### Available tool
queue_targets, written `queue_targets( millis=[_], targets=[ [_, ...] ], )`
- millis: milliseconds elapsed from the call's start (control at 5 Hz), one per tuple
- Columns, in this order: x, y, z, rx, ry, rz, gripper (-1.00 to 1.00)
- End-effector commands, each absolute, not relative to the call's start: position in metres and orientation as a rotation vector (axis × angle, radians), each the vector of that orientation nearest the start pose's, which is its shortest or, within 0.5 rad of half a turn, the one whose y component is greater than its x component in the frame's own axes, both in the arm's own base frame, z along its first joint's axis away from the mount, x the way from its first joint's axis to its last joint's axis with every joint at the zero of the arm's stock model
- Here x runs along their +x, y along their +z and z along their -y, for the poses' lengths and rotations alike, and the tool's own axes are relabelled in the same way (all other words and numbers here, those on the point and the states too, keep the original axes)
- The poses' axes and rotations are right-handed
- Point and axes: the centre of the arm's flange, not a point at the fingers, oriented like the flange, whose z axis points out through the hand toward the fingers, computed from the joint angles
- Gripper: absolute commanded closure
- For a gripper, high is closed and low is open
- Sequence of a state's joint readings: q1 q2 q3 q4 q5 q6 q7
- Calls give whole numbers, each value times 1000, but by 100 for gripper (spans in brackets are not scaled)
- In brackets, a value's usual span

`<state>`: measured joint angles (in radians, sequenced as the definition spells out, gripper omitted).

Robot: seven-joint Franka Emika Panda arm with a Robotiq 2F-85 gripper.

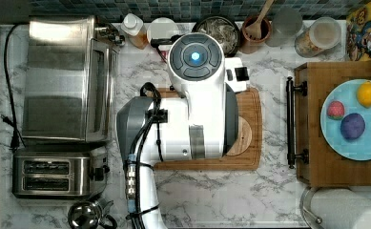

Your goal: Put the tea in the cup.

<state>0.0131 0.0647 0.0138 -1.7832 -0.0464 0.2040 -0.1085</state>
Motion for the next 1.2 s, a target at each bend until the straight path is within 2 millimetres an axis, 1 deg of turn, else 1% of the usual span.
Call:
queue_targets(
  millis=[200,400,600,800,1000,1200],
  targets=[
    [570,499,-17,-3064,78,-939,100],
    [560,492,-28,-3065,106,-823,100],
    [553,467,-48,-3100,202,-683,100],
    [549,446,-66,-3131,300,-557,100],
    [545,433,-77,-3150,338,-475,100],
    [545,416,-82,-3160,401,-426,100]
  ],
)
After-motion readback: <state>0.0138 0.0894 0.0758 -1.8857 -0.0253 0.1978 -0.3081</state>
